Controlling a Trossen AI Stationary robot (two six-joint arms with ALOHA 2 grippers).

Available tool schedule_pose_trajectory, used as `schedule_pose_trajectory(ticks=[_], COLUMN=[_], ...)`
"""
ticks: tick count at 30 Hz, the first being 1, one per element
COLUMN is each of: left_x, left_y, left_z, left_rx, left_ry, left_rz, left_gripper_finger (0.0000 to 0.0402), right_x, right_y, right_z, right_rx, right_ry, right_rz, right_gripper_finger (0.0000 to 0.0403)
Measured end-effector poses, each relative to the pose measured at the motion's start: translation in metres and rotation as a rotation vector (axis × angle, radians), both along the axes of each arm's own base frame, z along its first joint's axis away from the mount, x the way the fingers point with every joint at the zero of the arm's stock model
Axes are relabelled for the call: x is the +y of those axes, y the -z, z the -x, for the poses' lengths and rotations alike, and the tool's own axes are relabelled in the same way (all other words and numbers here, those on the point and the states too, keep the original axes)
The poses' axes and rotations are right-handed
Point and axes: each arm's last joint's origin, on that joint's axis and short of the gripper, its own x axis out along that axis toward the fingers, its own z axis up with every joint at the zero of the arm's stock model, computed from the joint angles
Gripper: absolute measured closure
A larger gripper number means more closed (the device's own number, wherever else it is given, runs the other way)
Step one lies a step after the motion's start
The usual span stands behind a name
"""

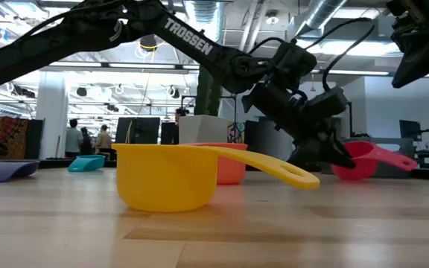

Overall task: Nest measuring cups in basket
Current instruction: Stack the red measuring cup on top of the orange measuring cup

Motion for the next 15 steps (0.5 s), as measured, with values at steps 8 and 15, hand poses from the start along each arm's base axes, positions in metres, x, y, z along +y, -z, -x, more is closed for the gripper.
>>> schedule_pose_trajectory(ticks=[8, 15], left_x=[-0.007, -0.025], left_y=[-0.029, -0.087], left_z=[0.013, 0.033], left_rx=[0.106, 0.140], left_ry=[-0.001, 0.085], left_rz=[-0.047, -0.075], left_gripper_finger=[0.0399, 0.0400], right_x=[-0.001, -0.010], right_y=[0.000, 0.001], right_z=[0.000, 0.000], right_rx=[-0.010, 0.006], right_ry=[0.027, 0.094], right_rz=[0.024, 0.096], right_gripper_finger=[0.0378, 0.0342])
